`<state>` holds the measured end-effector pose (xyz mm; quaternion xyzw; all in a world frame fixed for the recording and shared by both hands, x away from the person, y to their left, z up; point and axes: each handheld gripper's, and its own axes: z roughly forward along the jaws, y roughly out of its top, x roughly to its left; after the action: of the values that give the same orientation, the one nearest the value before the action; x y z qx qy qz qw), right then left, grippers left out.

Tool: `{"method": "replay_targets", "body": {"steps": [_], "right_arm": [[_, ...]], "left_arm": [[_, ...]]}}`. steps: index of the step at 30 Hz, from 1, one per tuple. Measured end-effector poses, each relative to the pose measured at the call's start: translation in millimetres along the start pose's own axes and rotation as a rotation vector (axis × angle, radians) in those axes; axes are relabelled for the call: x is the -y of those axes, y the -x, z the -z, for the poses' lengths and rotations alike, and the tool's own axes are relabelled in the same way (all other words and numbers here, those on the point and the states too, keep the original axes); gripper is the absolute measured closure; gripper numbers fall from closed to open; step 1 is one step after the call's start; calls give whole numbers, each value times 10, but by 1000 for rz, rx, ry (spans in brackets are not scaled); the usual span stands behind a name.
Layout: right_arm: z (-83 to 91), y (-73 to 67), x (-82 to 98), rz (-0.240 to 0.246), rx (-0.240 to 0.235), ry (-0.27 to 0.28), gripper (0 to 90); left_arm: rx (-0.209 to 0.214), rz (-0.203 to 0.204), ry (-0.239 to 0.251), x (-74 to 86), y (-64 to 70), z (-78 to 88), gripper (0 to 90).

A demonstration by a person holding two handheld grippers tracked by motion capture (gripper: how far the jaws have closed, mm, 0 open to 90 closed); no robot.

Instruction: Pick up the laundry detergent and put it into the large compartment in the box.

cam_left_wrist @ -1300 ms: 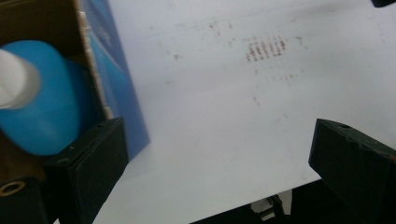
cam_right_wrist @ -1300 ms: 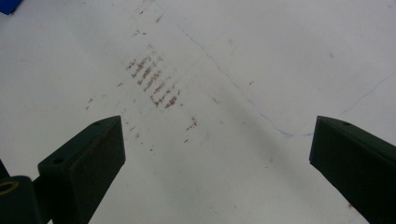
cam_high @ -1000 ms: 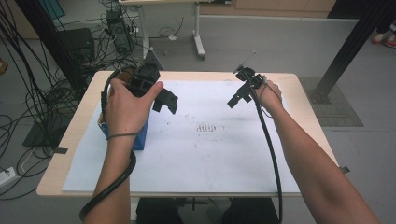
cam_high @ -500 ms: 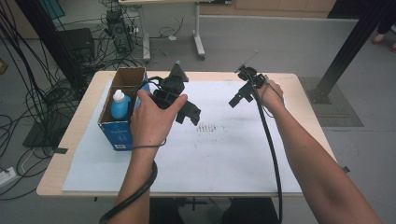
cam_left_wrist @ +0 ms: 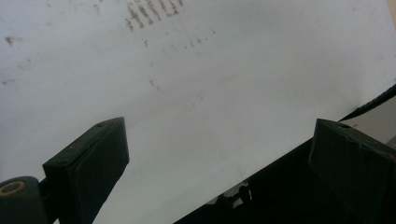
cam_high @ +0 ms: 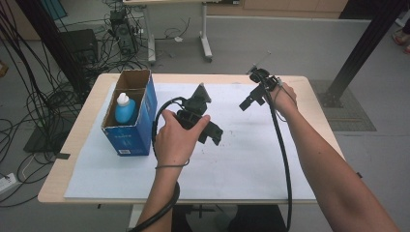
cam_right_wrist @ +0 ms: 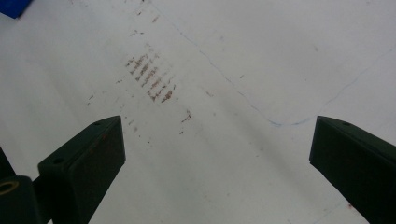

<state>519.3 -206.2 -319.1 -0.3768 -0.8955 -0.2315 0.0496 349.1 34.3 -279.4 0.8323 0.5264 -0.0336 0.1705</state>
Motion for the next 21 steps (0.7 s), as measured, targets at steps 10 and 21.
{"method": "replay_targets", "body": {"steps": [10, 21], "right_arm": [[15, 3, 22, -2, -1, -4, 32], [-43, -10, -8, 5, -5, -12, 32]], "left_arm": [[35, 26, -39, 83, -46, -377, 53], [63, 53, -88, 137, -118, -630, 52]]}}
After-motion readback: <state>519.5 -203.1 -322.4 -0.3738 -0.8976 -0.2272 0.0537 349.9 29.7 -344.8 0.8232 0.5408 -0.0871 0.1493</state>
